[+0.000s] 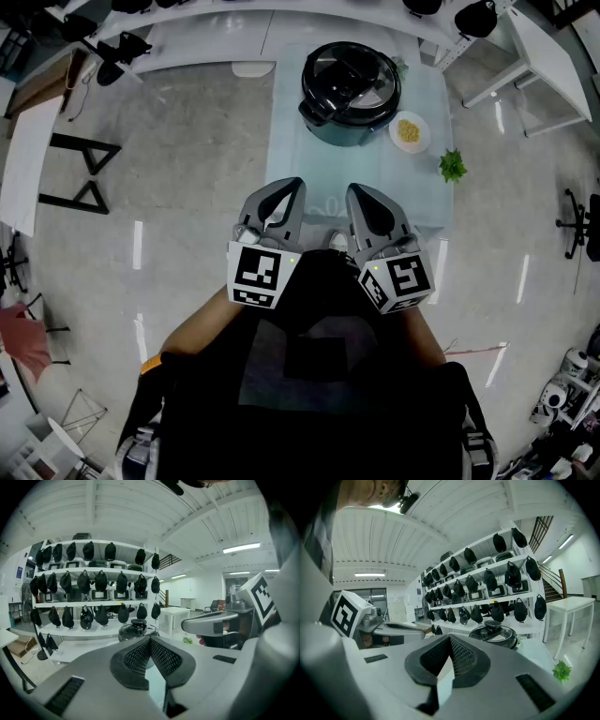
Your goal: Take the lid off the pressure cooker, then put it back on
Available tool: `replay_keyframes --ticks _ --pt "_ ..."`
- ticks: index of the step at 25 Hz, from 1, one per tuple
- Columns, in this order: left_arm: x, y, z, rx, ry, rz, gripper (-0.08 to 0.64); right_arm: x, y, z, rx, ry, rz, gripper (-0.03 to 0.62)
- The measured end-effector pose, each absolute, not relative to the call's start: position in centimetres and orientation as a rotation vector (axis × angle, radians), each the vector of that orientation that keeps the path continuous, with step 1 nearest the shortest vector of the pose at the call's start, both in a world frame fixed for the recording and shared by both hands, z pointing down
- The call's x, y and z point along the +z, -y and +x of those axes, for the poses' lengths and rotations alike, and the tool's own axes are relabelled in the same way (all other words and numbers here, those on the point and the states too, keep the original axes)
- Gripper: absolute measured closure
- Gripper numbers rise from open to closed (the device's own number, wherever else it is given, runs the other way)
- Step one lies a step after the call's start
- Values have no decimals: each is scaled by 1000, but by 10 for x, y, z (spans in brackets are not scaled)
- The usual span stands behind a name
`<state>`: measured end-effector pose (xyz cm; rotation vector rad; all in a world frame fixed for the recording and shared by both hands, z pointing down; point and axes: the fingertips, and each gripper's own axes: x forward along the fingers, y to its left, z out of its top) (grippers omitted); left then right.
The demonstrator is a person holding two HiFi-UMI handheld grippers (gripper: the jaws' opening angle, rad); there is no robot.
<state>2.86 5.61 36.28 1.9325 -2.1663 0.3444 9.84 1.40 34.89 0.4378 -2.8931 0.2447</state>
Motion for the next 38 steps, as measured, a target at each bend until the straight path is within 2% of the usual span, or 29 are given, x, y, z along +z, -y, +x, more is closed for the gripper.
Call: replay_keyframes --ticks 19,38 --pt "357 -73 17 296 2149 1983 552 338 -29 87 263 2912 485 578" --pt "366 -149 -37 265 2108 1989 552 341 -70 58 311 2852 727 578"
